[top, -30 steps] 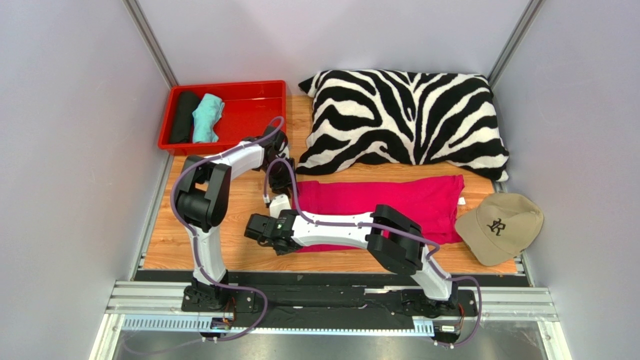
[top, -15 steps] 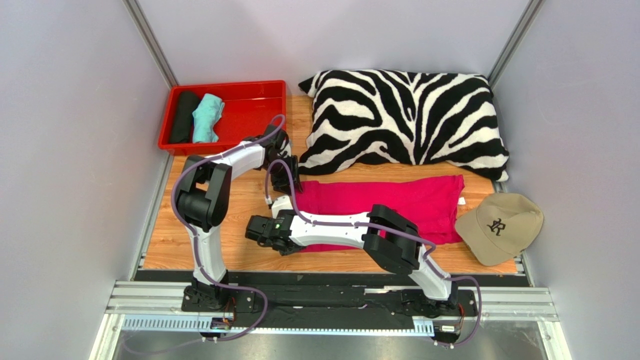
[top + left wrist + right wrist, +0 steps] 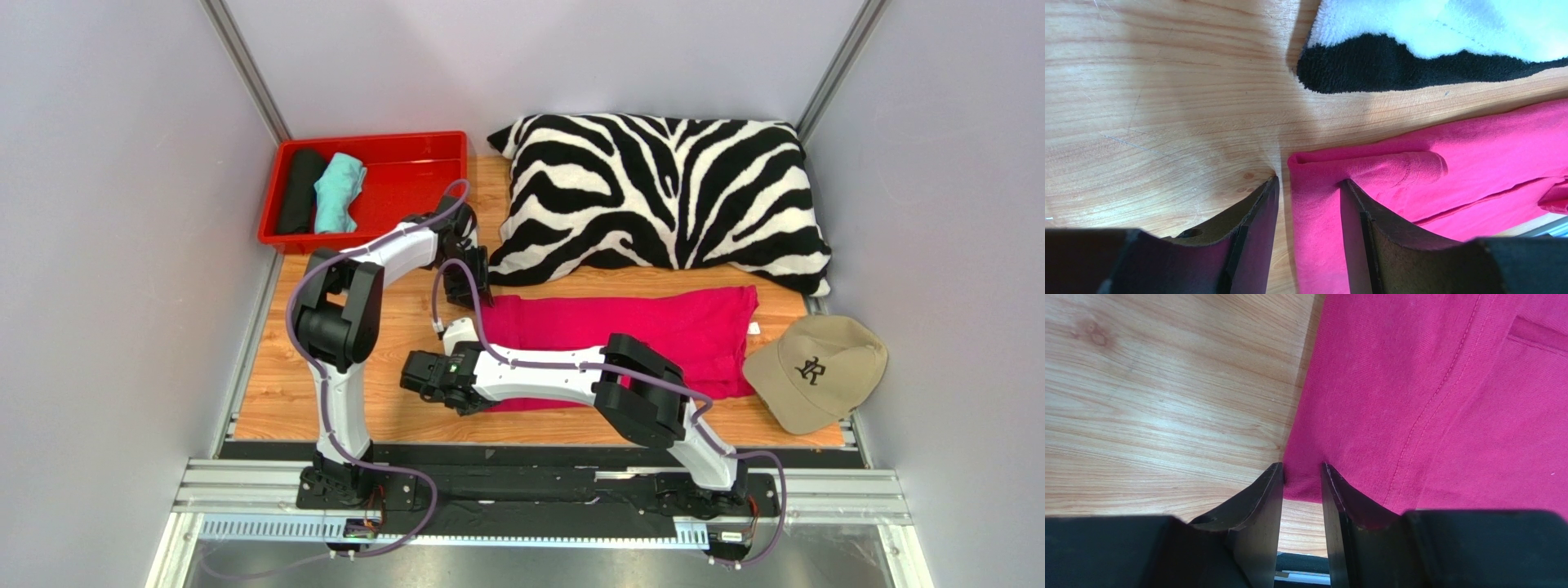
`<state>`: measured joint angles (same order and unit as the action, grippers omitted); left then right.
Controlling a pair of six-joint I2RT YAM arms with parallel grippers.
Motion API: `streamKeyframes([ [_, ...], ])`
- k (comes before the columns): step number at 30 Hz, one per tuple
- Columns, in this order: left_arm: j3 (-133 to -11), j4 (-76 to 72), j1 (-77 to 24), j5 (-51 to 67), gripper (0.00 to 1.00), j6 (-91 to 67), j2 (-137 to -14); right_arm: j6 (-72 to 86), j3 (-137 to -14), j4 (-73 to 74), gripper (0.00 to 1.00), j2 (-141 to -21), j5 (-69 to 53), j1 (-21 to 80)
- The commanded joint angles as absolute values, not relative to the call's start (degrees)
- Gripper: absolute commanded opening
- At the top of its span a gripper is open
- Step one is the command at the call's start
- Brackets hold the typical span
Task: Roll the t-shirts
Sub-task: Roll the T-shirt to the center of the board.
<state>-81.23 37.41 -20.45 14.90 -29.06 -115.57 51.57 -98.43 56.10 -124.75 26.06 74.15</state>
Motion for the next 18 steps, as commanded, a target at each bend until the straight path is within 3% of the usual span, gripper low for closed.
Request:
streamKeyframes([
  [1,-81.0,37.5,-20.6,10.8,0.51,-27.3,-116.9,51.3,-98.0,52.0,0.34,-121.4,25.8,73.7],
  [7,-80.8,37.3,-20.6,10.8,0.47,-27.7,-117.4,52.0,-96.9,51.2,0.33,-122.9,24.2,73.6],
  [10,-80.4,36.9,-20.6,10.5,0.45,-27.9,-117.3,52.5,-94.9,50.6,0.25,-121.8,24.0,73.0],
  [11,-80.3,36.8,-20.7,10.5,0.45,-28.0,-117.2,52.6,-94.3,50.4,0.16,-121.5,23.9,72.8],
  [14,-80.1,36.0,-20.7,10.9,0.44,-28.5,-116.6,52.4,-92.6,49.3,0.07,-119.9,23.4,72.2],
  [18,-80.1,35.8,-20.7,10.7,0.44,-28.6,-115.1,51.7,-90.7,46.2,0.03,-116.8,22.6,71.7],
])
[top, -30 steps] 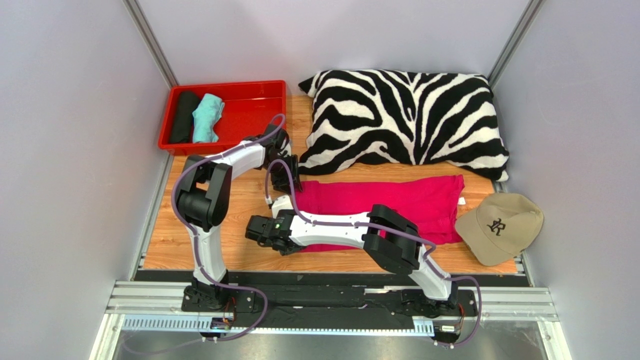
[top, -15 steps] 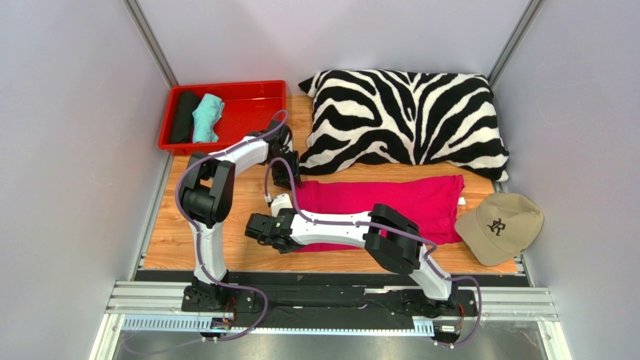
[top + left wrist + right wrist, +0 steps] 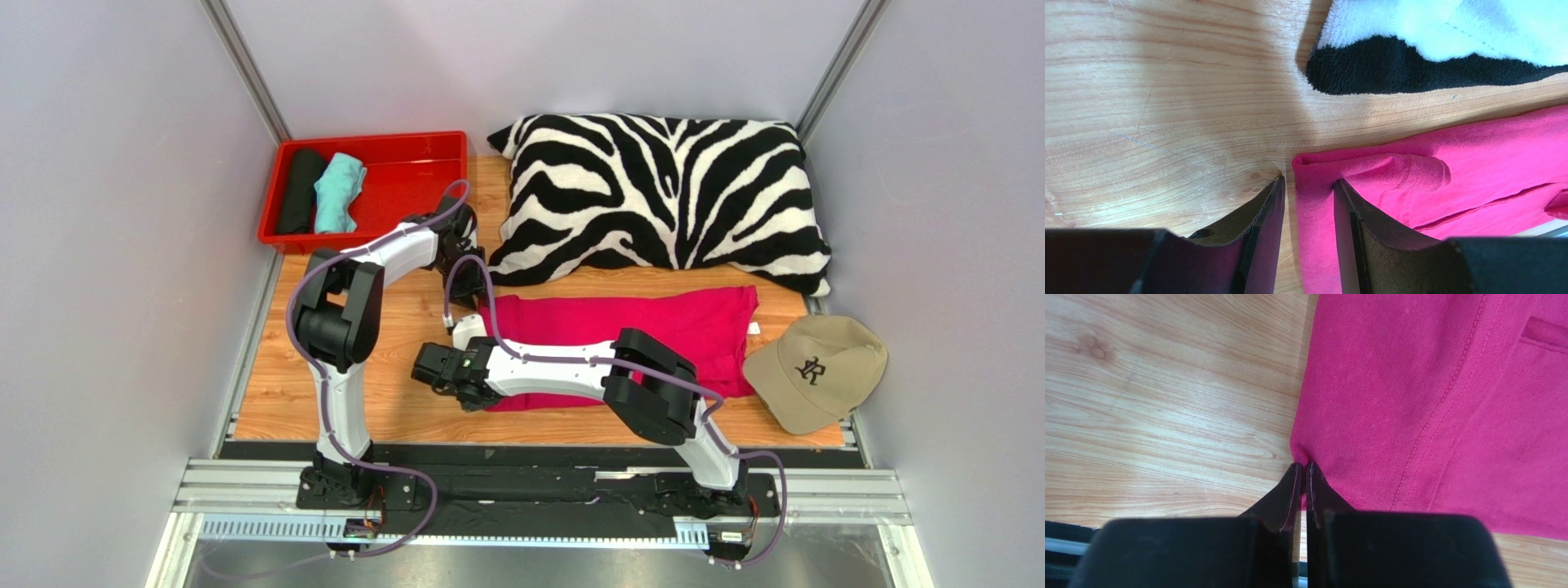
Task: Roll the t-shirts
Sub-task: Roll the T-shirt to the center of the board.
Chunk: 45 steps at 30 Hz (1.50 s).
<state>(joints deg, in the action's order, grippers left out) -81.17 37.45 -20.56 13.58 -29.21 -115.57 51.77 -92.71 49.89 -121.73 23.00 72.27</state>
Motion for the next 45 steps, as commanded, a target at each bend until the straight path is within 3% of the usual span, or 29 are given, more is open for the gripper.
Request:
streamKeyframes([
  [1,-80.1,35.9,-20.7,10.5,0.44,-28.4,-114.3,51.2,-89.7,45.1,0.02,-114.6,21.5,71.7],
  [16,-75.8,32.4,-19.2,14.5,0.49,-30.2,-109.6,54.5,-77.1,31.1,0.00,-105.6,10.6,68.8],
  [27,-69.8,28.7,-19.2,14.0,0.42,-33.5,-107.9,56.4,-76.1,30.8,0.00,-105.6,10.0,68.4],
  [32,-69.3,26.5,-19.2,13.6,0.30,-33.7,-106.7,57.0,-75.3,30.3,0.00,-105.4,9.8,68.3],
  [36,-70.4,28.3,-19.3,12.2,0.14,-33.1,-105.5,57.9,-72.9,28.2,0.00,-104.3,9.2,68.1],
  [45,-76.3,37.2,-23.0,4.2,0.04,-33.3,-105.3,61.4,-63.2,20.2,0.00,-98.3,8.6,67.6],
])
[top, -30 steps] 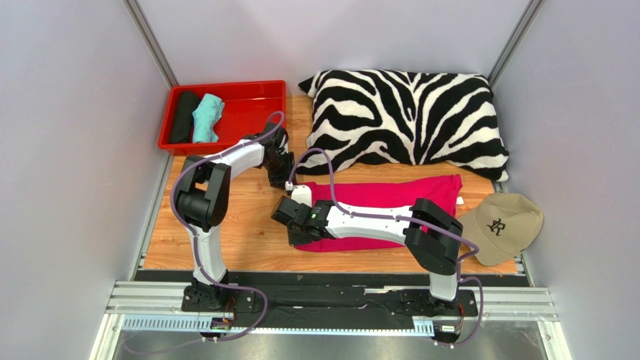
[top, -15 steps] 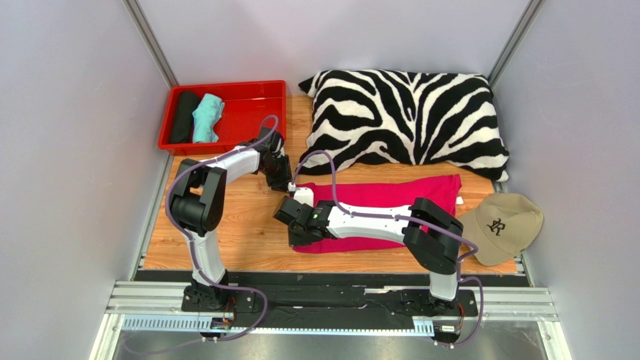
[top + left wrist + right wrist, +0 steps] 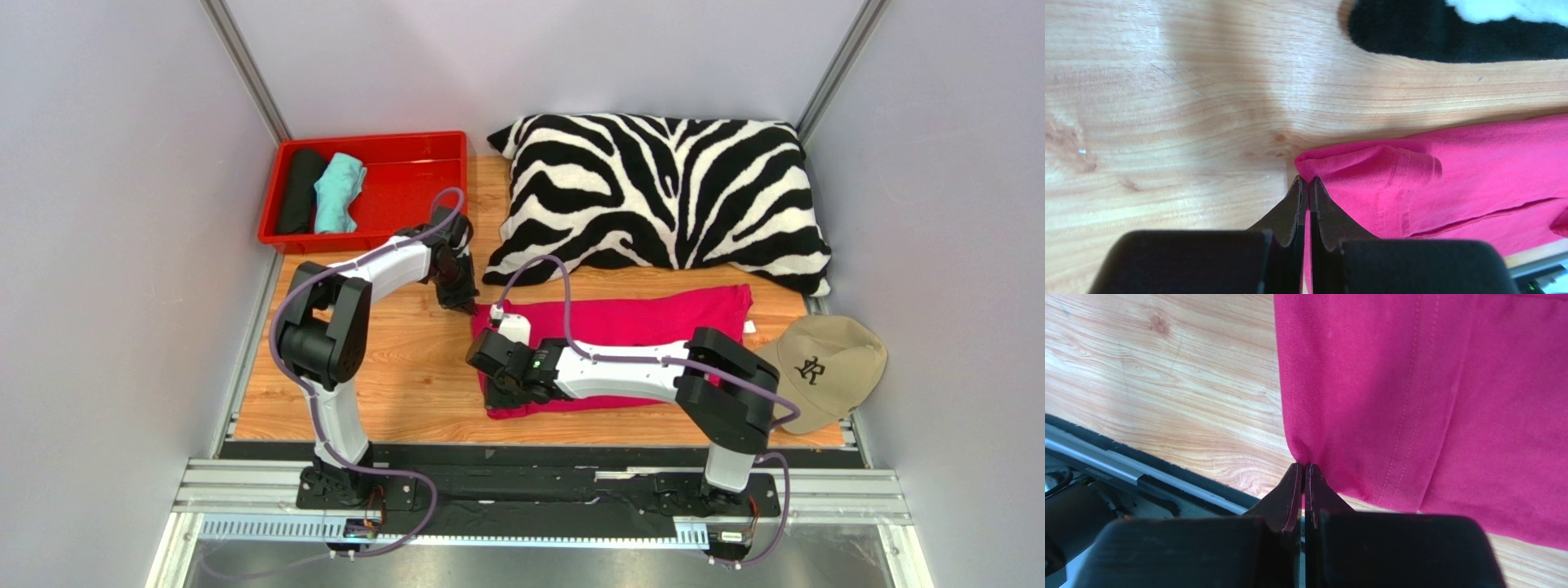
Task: Roll the t-shirts
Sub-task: Roll the T-shirt to the center of the board.
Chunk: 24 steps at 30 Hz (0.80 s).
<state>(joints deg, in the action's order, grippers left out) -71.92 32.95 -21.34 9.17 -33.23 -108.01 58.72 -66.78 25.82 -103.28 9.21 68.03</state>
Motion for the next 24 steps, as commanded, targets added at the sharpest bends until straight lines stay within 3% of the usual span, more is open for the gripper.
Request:
streamKeyframes([
  [1,-76.9,38.0,-23.7,3.1,0.04,-33.5,-105.5,61.9,-62.4,18.8,0.00,-97.7,8.4,67.3],
  [9,-84.0,45.9,-28.9,-4.9,0.02,-35.9,-106.8,65.0,-55.3,12.0,0.00,-93.3,6.7,66.4],
  [24,-91.7,50.5,-34.3,-7.7,0.00,-38.8,-112.8,69.8,-43.5,5.5,0.00,-86.1,6.1,64.3],
])
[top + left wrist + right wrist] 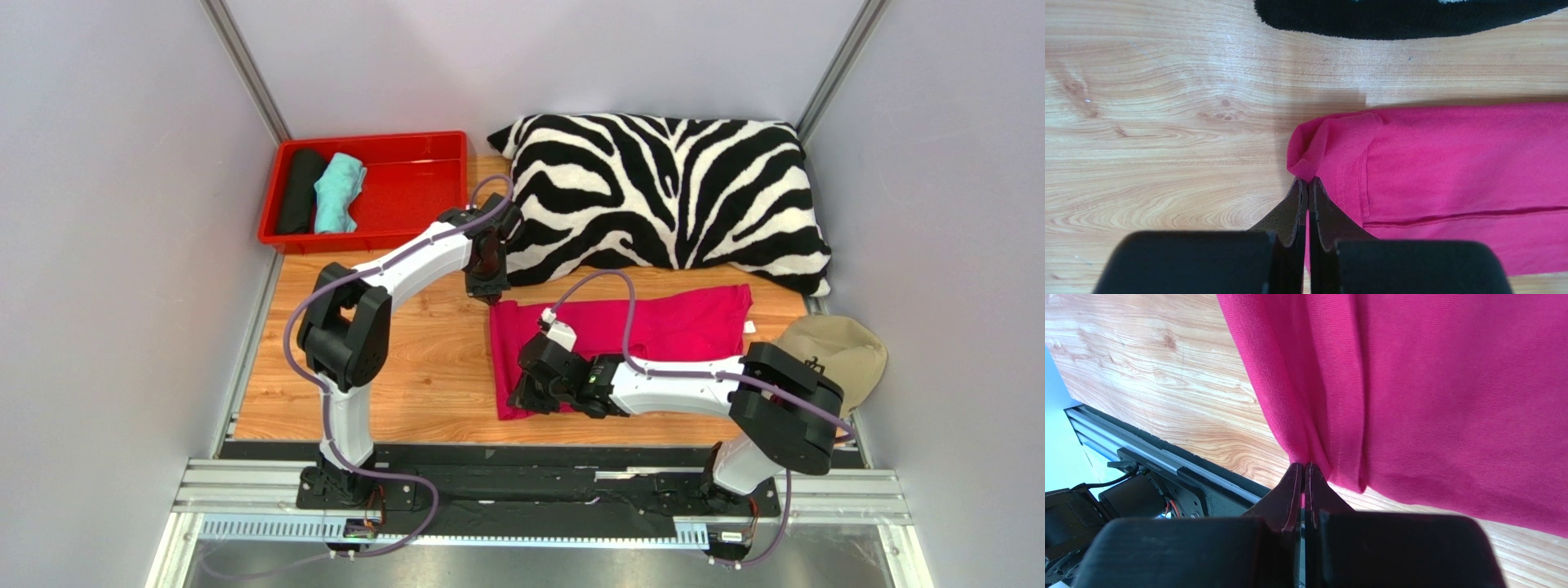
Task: Roll the t-shirts
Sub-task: Roll the T-shirt to the center of the board.
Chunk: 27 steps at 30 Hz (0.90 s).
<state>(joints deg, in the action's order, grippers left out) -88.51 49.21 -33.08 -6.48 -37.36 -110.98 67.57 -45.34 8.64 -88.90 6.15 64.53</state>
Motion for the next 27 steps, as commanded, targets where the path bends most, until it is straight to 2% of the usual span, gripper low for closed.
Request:
streamKeyframes([
  [1,-92.1,50.6,-34.4,-7.7,0.00,-38.8,-113.6,69.9,-43.1,5.5,0.00,-85.8,6.2,64.2],
  [21,-99.3,51.7,-38.2,-7.0,0.00,-39.6,-120.5,72.2,-36.7,5.4,0.00,-81.3,8.2,64.0],
  [27,-99.8,51.7,-38.5,-7.1,0.00,-39.5,-122.0,70.8,-37.4,8.6,0.12,-79.5,9.9,64.1],
])
